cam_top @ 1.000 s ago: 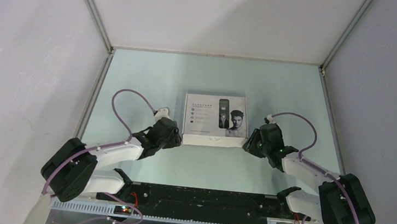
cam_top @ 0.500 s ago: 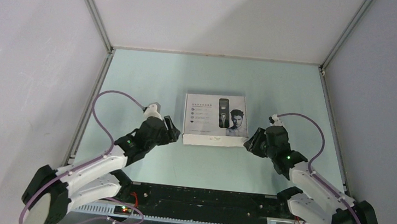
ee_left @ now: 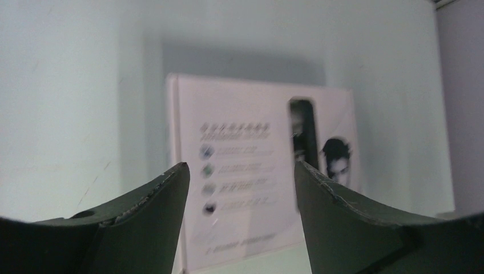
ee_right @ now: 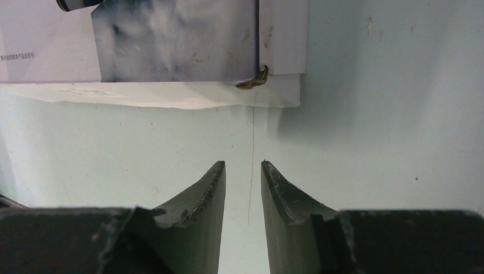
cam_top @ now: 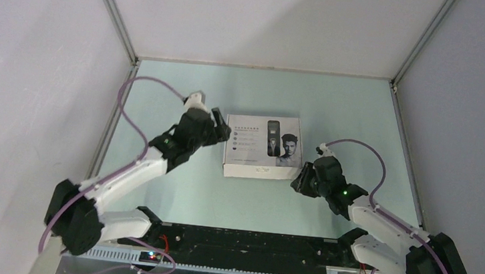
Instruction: Sort the hair-cutting tools
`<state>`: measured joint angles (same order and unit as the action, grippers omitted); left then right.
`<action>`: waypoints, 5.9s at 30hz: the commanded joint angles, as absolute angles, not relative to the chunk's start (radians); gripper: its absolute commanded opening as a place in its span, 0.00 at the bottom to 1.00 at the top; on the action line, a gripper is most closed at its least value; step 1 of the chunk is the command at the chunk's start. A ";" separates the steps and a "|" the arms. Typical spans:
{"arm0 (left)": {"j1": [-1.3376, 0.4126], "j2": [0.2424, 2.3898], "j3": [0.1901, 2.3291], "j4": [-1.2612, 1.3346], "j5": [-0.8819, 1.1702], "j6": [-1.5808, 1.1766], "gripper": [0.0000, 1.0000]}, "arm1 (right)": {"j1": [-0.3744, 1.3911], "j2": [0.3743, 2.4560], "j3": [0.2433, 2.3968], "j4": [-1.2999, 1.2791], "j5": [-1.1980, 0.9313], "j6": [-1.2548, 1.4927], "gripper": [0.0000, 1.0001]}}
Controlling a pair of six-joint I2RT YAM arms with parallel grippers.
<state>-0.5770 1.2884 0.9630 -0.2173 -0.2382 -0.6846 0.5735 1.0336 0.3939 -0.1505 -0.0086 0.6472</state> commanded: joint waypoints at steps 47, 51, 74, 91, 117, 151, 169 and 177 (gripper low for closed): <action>-0.497 1.826 1.109 -0.041 0.401 -0.685 0.65 | 0.402 1.509 0.681 0.273 -0.227 0.547 0.28; -0.494 1.698 1.016 -0.062 0.258 -0.726 0.67 | 0.405 1.446 0.683 0.164 -0.224 0.518 0.30; -0.498 1.313 0.553 0.061 0.151 -0.861 0.71 | 0.692 1.199 0.447 -0.067 -0.243 0.745 0.36; -0.503 1.184 0.439 0.054 0.147 -0.866 0.71 | 0.705 0.847 0.387 -0.291 -0.086 0.825 0.41; -0.516 1.022 0.280 0.153 0.124 -1.039 0.70 | 0.789 1.385 0.393 0.347 -0.389 0.963 0.10; -0.393 1.732 1.091 0.009 0.120 -0.762 0.76 | 0.301 1.588 0.757 0.092 -0.207 0.627 0.17; -0.401 1.756 1.118 0.045 0.232 -0.779 0.74 | 0.301 1.699 0.848 0.184 -0.273 0.616 0.18; -0.381 1.499 1.130 -0.203 -0.039 -0.679 0.78 | 0.265 1.412 0.847 -0.157 -0.096 0.506 0.33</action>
